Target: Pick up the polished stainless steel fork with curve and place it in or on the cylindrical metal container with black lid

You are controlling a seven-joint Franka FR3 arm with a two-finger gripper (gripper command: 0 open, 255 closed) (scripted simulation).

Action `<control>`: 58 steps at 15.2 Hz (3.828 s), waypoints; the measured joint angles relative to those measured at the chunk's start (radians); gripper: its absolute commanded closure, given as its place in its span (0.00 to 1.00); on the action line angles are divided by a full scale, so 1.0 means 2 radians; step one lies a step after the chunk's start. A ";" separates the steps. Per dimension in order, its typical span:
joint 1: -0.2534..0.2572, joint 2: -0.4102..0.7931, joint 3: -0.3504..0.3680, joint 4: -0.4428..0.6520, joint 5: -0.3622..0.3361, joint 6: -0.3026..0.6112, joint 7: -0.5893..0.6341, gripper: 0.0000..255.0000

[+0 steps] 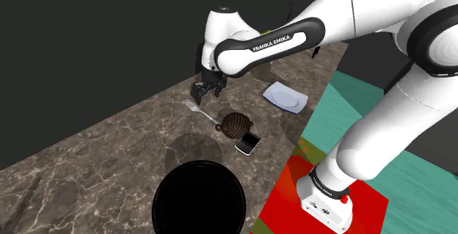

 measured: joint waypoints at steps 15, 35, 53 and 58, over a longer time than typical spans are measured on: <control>0.010 0.106 0.000 0.036 -0.054 0.067 0.053 0.00; 0.008 0.082 0.003 0.049 -0.039 0.032 0.043 1.00; 0.004 0.028 0.005 0.115 -0.010 -0.083 0.021 1.00; 0.004 0.020 0.005 0.138 -0.006 -0.115 0.018 1.00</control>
